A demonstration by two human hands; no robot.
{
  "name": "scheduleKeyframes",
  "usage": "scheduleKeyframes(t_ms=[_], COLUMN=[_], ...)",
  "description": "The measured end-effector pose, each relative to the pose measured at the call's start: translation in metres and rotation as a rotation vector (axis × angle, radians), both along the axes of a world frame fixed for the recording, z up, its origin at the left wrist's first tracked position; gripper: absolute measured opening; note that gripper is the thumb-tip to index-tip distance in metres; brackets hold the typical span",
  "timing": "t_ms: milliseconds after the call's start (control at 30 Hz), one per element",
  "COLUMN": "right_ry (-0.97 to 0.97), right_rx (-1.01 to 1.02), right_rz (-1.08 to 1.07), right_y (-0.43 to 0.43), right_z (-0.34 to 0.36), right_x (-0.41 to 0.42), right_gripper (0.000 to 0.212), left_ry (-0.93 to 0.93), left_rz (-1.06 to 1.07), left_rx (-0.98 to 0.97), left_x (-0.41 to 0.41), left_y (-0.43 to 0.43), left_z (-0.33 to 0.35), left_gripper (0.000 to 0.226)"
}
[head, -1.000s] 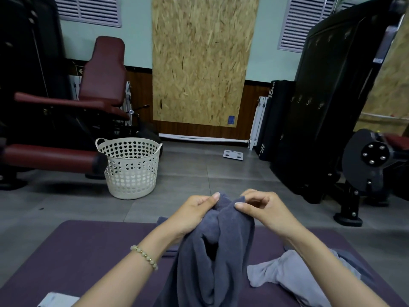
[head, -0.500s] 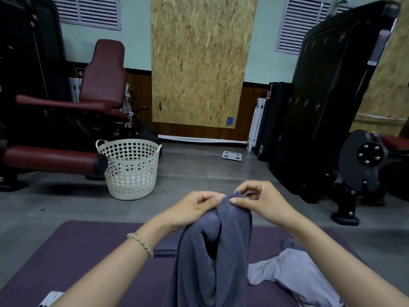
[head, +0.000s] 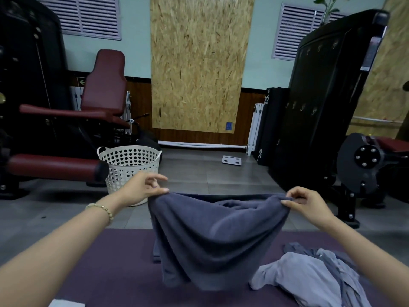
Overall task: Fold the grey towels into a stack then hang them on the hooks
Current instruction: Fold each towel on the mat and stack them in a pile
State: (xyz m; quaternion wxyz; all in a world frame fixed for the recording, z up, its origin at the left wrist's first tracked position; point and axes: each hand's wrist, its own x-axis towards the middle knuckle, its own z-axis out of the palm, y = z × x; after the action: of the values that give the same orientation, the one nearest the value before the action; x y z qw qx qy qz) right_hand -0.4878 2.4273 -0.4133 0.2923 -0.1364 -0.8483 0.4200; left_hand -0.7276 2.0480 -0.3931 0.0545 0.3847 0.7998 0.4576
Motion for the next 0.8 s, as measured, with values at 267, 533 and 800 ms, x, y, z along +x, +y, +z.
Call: scheduleKeyframes(t_ms=[267,533,800], right_ry=[-0.058,0.049,0.067], right_rx=[0.088,0.133,0.17], right_rz=[-0.007,-0.02,-0.095], right_y=[0.018,-0.005,-0.013], right_z=[-0.002,-0.003,-0.009], right_x=[0.003,-0.014,-0.031], right_gripper=[0.031,0.031,0.021], left_ry=[0.462,0.454,0.345], left_rz=[0.033,0.346,0.404], left_rx=[-0.279,0.008,0.093], left_x=[-0.015,-0.018,-0.023], left_y=[-0.009,0.001,-0.005], left_z=[-0.014,-0.026,-0.034], left_gripper=[0.007,0.01,0.012])
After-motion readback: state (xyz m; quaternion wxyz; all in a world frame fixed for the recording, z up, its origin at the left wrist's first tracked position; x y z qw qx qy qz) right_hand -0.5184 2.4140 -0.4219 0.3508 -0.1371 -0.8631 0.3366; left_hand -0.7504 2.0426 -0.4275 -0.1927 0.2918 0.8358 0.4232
